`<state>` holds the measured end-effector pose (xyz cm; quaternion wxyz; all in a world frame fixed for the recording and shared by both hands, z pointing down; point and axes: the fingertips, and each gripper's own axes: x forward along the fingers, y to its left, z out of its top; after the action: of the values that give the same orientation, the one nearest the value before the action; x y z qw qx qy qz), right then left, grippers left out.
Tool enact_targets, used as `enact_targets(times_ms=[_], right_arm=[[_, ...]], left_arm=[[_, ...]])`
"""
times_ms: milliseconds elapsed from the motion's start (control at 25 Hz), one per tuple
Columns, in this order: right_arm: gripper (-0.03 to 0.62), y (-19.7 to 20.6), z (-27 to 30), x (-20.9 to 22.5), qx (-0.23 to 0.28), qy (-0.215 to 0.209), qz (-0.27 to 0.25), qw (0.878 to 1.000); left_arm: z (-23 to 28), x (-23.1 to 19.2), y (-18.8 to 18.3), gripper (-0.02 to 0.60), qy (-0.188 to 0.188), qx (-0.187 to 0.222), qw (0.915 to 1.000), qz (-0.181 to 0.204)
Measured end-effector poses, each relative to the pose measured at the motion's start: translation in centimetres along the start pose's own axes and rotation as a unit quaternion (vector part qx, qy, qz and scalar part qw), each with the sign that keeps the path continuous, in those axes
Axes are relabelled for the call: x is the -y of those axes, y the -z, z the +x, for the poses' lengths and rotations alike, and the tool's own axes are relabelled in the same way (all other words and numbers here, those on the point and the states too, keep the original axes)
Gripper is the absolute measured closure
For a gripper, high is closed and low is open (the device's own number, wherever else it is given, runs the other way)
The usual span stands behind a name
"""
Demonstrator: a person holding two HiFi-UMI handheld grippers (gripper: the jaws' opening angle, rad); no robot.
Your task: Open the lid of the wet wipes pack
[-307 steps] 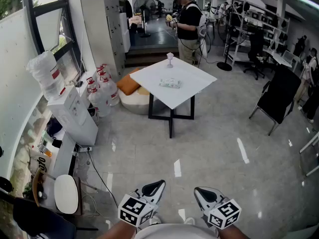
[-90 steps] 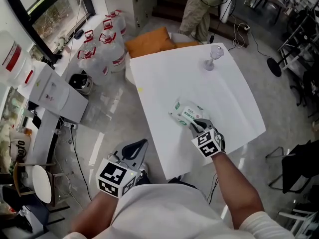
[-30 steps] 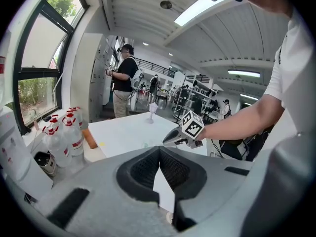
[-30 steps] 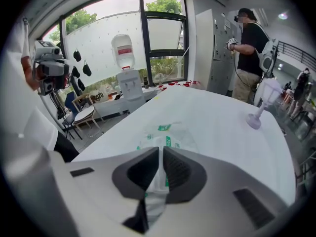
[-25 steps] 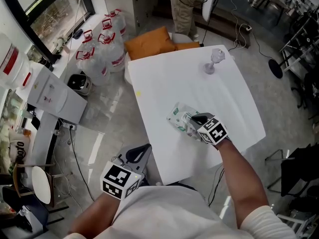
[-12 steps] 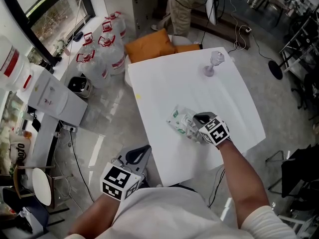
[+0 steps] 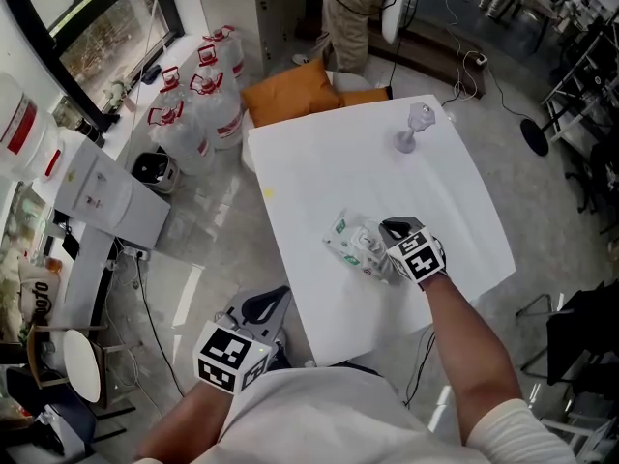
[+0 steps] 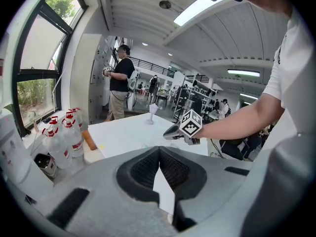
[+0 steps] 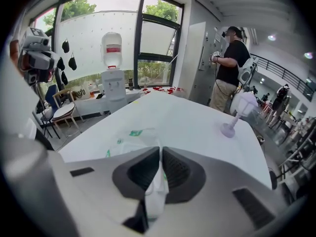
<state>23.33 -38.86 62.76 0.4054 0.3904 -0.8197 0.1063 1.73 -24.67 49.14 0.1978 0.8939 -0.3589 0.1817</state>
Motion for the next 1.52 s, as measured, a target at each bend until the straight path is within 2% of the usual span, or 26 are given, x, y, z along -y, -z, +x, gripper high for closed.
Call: enact_targets(times_ms=[400, 960, 1360, 1520], right_arm=[[0.549, 0.8, 1.2, 2.5, -0.008, 0.021, 0.053, 0.998], [0.53, 2.5, 3.5, 4.0, -0.03, 0.011, 0.109, 0.993], [0.523, 3.8, 4.9, 4.3, -0.059, 0.009, 0.136, 0.989], [0.526, 4.2, 5.1, 4.2, -0.069, 0.009, 0.132, 0.989]], left_arm=[[0.0, 0.1, 0.4, 0.572, -0.003, -0.004, 1.0, -0.003], [-0.7, -0.3, 1.0, 0.574, -0.023, -0.007, 0.9996, -0.015], [-1.3, -0.6, 1.5, 0.574, -0.035, -0.012, 0.9991, -0.02], [-1.5, -0.6, 1.7, 0.573, -0.036, -0.013, 0.9991, -0.019]])
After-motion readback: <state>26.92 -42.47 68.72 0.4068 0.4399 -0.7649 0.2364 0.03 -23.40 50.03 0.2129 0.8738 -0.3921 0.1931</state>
